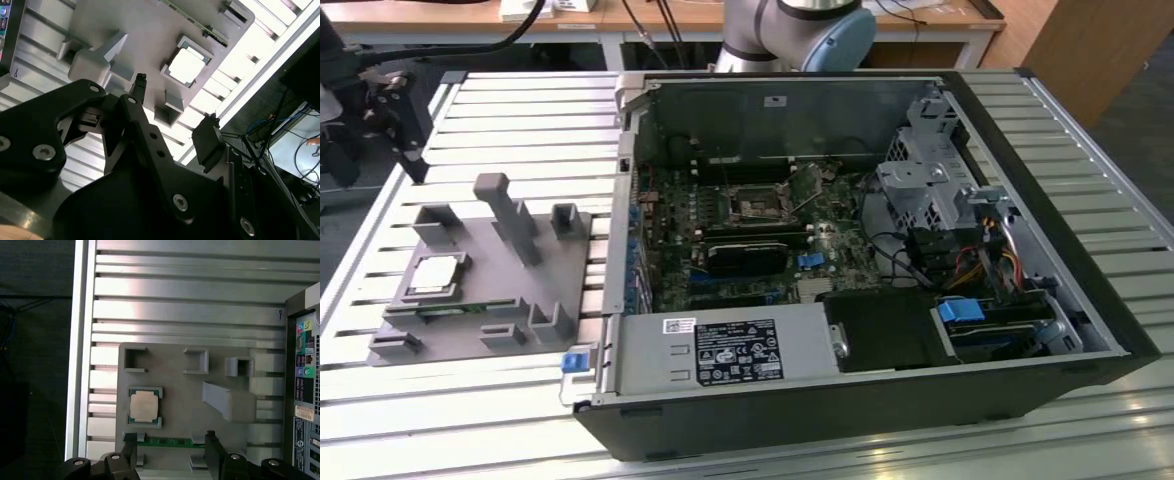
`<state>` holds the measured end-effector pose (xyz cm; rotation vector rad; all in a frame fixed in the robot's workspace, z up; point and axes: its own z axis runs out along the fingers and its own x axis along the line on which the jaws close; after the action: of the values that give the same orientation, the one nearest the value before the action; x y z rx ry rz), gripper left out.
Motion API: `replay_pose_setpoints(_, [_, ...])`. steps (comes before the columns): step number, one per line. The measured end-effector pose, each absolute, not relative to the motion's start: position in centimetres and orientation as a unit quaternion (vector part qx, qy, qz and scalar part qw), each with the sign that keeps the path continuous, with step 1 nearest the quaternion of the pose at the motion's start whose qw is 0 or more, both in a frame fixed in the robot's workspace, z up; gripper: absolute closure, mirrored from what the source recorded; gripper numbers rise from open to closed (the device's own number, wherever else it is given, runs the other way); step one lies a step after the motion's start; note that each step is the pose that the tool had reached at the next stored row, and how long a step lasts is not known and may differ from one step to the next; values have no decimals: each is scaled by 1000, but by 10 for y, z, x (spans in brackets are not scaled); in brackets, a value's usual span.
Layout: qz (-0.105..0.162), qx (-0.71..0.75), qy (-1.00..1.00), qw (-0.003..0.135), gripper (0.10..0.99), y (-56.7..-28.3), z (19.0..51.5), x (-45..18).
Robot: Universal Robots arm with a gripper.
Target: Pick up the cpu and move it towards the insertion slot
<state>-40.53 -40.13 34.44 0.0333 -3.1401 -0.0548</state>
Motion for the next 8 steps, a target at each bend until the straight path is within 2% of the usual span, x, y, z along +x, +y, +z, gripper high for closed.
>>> replay_pose_setpoints(8, [-17,11,-1000,0,439,-401,332,-411])
